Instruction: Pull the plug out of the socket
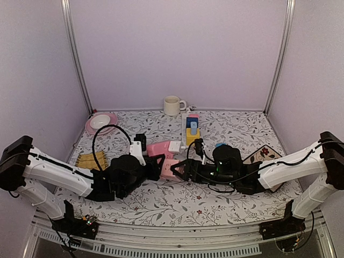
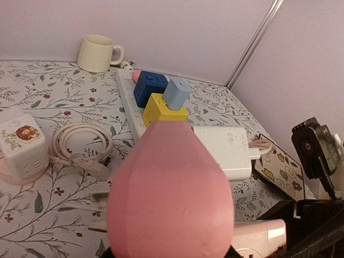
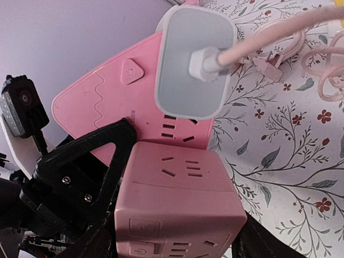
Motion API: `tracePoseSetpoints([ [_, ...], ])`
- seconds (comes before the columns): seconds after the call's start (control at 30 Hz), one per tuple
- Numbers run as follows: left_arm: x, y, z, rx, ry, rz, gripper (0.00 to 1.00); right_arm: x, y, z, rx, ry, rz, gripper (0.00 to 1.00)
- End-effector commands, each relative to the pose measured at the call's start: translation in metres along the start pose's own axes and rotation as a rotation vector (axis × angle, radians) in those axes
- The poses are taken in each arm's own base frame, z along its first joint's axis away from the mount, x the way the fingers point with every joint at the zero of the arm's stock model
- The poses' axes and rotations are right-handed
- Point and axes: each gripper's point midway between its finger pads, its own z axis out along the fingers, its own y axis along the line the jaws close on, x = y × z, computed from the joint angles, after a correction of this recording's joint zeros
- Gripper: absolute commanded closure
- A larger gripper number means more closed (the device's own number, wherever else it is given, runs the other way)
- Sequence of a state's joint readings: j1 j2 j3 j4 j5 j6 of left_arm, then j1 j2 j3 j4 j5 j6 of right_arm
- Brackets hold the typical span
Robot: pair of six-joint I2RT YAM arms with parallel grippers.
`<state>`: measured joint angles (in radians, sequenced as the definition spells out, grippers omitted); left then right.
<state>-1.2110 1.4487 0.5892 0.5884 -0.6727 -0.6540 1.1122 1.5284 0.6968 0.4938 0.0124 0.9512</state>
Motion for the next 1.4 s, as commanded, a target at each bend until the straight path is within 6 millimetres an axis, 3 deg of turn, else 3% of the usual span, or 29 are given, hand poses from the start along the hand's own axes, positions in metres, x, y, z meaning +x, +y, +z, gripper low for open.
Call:
tracePoseSetpoints([
  [0.0,-0.022,-0.016,-0.004,0.038,-0.085,-0.059,1.00,0.004,-0.005,0.006,0.005,0.003,0.011,0.28],
  [0.33,-0.019,-0.017,-0.007,0.056,-0.085,-0.054,1.00,0.013,-0.010,0.014,0.008,0.034,0.036,0.30],
  [0.57,-0.010,-0.010,-0.008,0.028,-0.076,-0.047,1.00,0.016,-0.010,0.012,0.003,0.049,0.045,0.58],
  [0.93,-0.001,0.005,-0.002,-0.085,-0.069,0.034,1.00,0.013,-0.016,-0.011,0.029,0.027,0.050,0.84],
  [1.17,0.003,-0.002,0.005,-0.125,-0.054,0.110,1.00,0.013,-0.026,-0.024,0.085,0.026,0.011,0.87],
  [1.37,0.007,-0.023,0.008,-0.124,-0.059,0.179,1.00,0.013,-0.018,-0.030,0.041,0.054,0.011,0.89],
])
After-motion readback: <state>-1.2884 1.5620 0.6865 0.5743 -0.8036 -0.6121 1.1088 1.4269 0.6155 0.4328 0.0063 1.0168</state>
